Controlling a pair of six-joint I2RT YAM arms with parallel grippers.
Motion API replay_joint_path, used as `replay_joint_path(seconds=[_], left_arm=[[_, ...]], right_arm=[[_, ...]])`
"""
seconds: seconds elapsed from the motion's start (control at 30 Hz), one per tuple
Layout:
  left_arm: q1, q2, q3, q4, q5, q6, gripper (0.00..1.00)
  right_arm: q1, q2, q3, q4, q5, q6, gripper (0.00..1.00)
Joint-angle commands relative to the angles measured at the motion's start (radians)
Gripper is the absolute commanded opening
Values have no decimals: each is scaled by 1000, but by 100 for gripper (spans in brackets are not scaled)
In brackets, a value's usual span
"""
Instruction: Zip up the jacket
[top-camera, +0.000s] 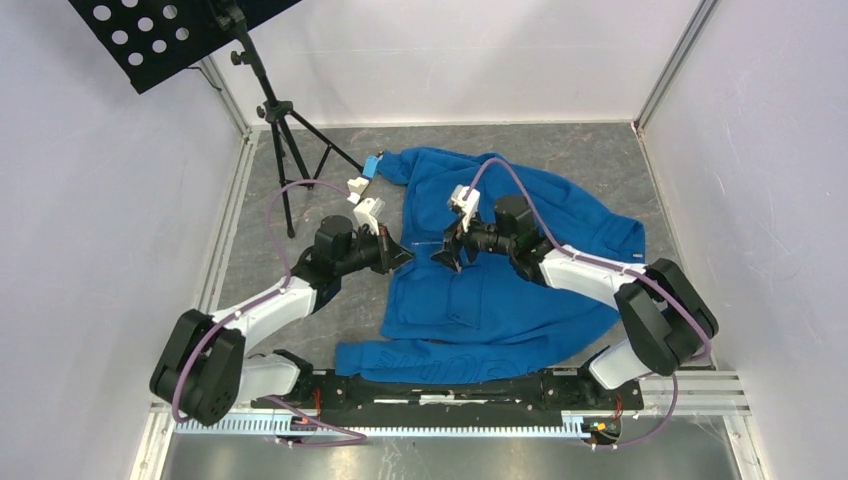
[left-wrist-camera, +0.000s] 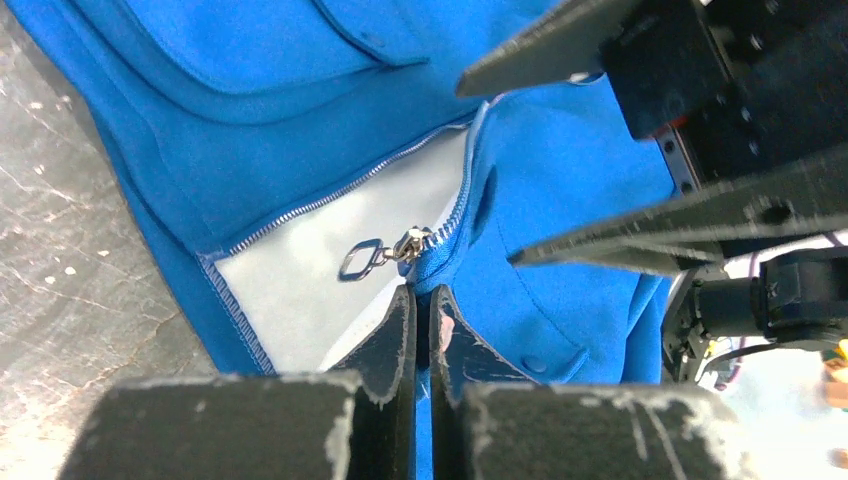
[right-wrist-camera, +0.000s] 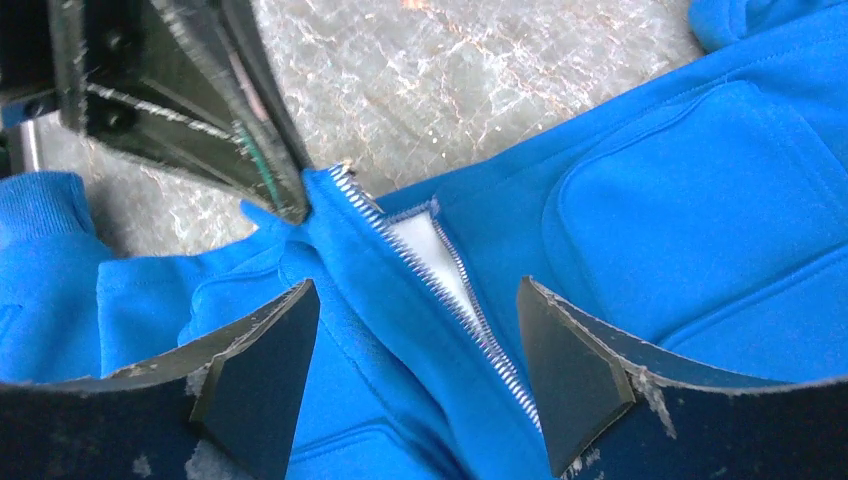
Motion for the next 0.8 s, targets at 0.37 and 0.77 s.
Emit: replay_joint_path(seconds=[0.37, 0.77], left_arm=[[-65, -114, -42, -4, -140, 223, 2], [-62, -192, -99, 35, -175, -44, 48]], right_arm=[[-28, 181, 139, 47, -329, 155, 65], [-28, 113, 7, 287, -352, 247, 0]])
